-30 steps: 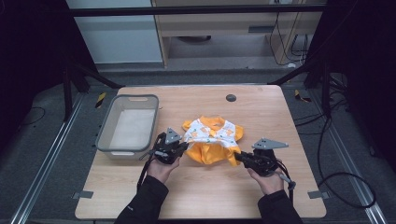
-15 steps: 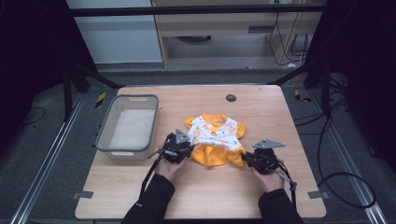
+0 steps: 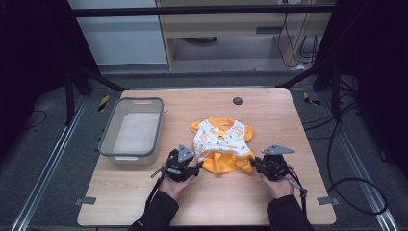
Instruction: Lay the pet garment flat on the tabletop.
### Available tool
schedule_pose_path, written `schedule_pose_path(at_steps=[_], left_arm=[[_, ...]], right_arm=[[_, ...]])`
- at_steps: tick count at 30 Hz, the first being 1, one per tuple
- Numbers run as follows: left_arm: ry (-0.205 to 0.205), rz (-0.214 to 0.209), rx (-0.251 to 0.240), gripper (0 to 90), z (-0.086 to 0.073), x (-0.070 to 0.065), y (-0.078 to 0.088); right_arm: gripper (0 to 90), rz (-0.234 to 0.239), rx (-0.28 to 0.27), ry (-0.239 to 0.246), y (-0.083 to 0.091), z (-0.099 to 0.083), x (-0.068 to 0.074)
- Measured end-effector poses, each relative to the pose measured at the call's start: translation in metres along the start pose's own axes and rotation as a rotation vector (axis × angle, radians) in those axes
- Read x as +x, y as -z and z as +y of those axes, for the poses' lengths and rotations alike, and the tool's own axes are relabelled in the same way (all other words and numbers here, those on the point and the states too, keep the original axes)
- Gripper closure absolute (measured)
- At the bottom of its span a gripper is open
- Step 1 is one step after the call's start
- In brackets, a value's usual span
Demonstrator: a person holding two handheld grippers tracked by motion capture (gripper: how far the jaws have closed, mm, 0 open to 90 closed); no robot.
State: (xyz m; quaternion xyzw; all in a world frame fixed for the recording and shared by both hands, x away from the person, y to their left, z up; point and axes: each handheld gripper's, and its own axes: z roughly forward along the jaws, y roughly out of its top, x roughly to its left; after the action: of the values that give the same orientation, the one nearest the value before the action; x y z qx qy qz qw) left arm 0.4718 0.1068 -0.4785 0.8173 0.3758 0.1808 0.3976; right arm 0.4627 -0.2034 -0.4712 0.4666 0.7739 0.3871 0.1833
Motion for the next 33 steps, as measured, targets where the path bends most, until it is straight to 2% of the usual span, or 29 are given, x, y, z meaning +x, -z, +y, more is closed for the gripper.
schedule_pose_path(at_steps=[5, 6, 10, 14, 18, 24, 27, 31, 32, 33], left_arm=[[-0.025, -0.014, 0.000, 54.1, 0.000, -0.009, -0.015], [-0.040, -0.011, 0.009, 53.6, 0.001, -0.011, -0.021], [-0.051, 0.001, 0.047, 52.9, 0.000, -0.012, -0.032], [-0.064, 0.003, 0.058, 54.9, -0.001, -0.013, -0.035], [-0.059, -0.001, 0.073, 60.9, 0.000, -0.014, -0.036], [-0.073, 0.009, 0.100, 82.1, 0.003, -0.018, -0.035], [-0.075, 0.004, 0.112, 84.7, 0.004, -0.018, -0.033], [-0.091, -0.028, 0.113, 85.3, 0.007, -0.015, -0.021], [-0.112, -0.034, 0.114, 85.3, 0.008, -0.014, -0.013], [-0.130, -0.061, 0.114, 85.2, 0.012, -0.010, 0.000]], right_arm=[[80.9, 0.002, 0.004, 0.006, -0.001, -0.001, 0.001], [80.8, 0.004, 0.005, 0.007, -0.002, -0.001, 0.001], [80.8, 0.008, 0.008, 0.006, -0.002, -0.001, 0.001], [80.8, 0.008, 0.009, 0.010, -0.002, -0.001, 0.001], [80.8, 0.009, 0.012, 0.005, -0.002, -0.001, 0.000], [82.1, 0.015, 0.010, -0.001, -0.001, 0.000, 0.000], [83.7, 0.030, 0.001, -0.004, 0.003, 0.000, 0.000], [85.3, 0.047, -0.016, 0.005, 0.011, 0.002, 0.001], [85.4, 0.055, -0.027, 0.008, 0.014, 0.003, 0.002], [85.5, 0.064, -0.034, 0.008, 0.017, 0.004, 0.003]])
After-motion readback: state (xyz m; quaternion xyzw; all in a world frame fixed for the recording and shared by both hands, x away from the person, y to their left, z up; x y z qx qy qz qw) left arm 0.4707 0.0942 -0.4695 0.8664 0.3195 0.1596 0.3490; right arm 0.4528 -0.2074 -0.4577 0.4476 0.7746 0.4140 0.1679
